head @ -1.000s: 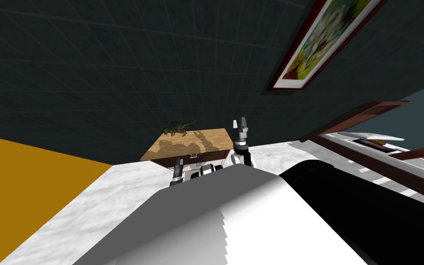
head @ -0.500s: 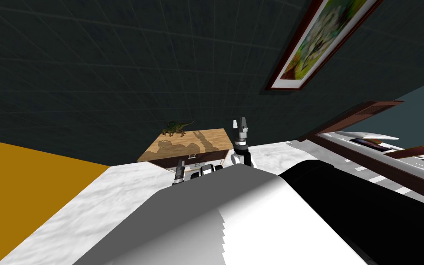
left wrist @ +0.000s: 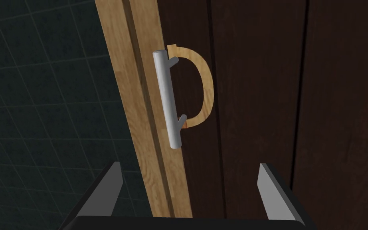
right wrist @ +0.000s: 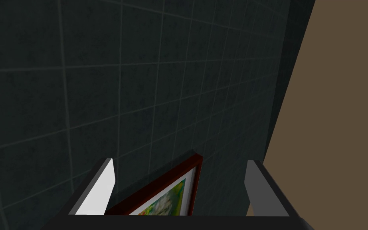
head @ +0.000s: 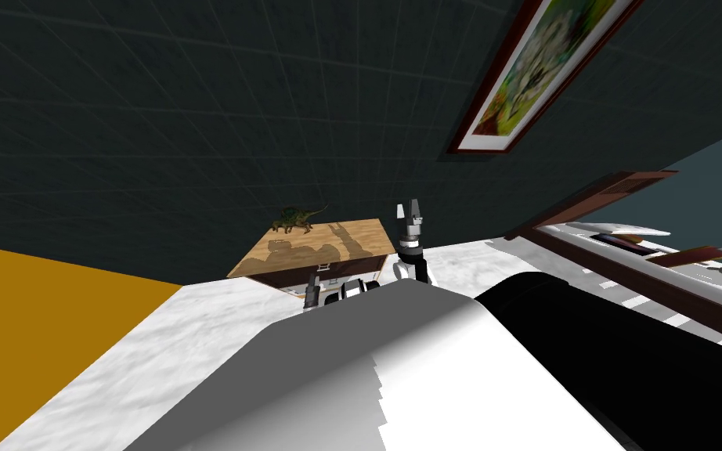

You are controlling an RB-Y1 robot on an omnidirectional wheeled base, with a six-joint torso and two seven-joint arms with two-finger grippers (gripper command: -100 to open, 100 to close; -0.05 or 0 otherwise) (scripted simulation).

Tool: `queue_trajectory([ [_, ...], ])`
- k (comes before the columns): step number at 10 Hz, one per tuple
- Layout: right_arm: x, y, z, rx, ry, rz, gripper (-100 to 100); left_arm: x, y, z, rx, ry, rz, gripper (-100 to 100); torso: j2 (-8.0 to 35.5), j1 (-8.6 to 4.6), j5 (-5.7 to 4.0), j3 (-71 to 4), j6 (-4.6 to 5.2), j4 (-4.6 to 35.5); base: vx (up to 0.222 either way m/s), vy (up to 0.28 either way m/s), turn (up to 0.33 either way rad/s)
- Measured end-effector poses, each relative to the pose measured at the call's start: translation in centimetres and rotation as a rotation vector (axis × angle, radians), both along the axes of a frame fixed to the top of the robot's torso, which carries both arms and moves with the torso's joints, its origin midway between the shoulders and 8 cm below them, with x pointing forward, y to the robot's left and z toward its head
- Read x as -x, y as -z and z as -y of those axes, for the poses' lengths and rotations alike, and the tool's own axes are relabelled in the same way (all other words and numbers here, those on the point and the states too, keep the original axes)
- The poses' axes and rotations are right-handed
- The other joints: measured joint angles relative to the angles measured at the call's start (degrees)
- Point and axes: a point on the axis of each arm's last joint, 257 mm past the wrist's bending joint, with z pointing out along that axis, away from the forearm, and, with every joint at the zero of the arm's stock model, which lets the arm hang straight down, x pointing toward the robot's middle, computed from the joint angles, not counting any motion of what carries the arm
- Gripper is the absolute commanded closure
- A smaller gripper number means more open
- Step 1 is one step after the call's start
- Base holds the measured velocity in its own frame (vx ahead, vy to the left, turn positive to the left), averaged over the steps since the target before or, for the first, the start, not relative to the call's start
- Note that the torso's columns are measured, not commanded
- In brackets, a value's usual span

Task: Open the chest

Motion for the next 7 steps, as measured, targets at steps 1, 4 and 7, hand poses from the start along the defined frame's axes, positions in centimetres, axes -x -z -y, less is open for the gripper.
queue_trajectory([
  [1,0.0,0.0,0.0,0.000,0.000,0.000,0,0.4,0.1,1.1,0.024,-0.002,-0.002,-100,0.01,0.06,0.01,0.00,-0.01,0.00,0.000,0.000,0.000],
  [4,0.0,0.0,0.0,0.000,0.000,0.000,0,-0.3,-0.1,1.8,0.036,-0.002,0.000,-100,0.04,0.03,0.00,0.02,0.00,0.01,-0.010,-0.001,0.007],
  [7,0.0,0.0,0.0,0.000,0.000,0.000,0,-2.6,-0.7,1.9,0.034,0.002,-0.003,-100,0.02,0.01,0.00,0.01,-0.01,0.00,-0.019,-0.002,0.006],
])
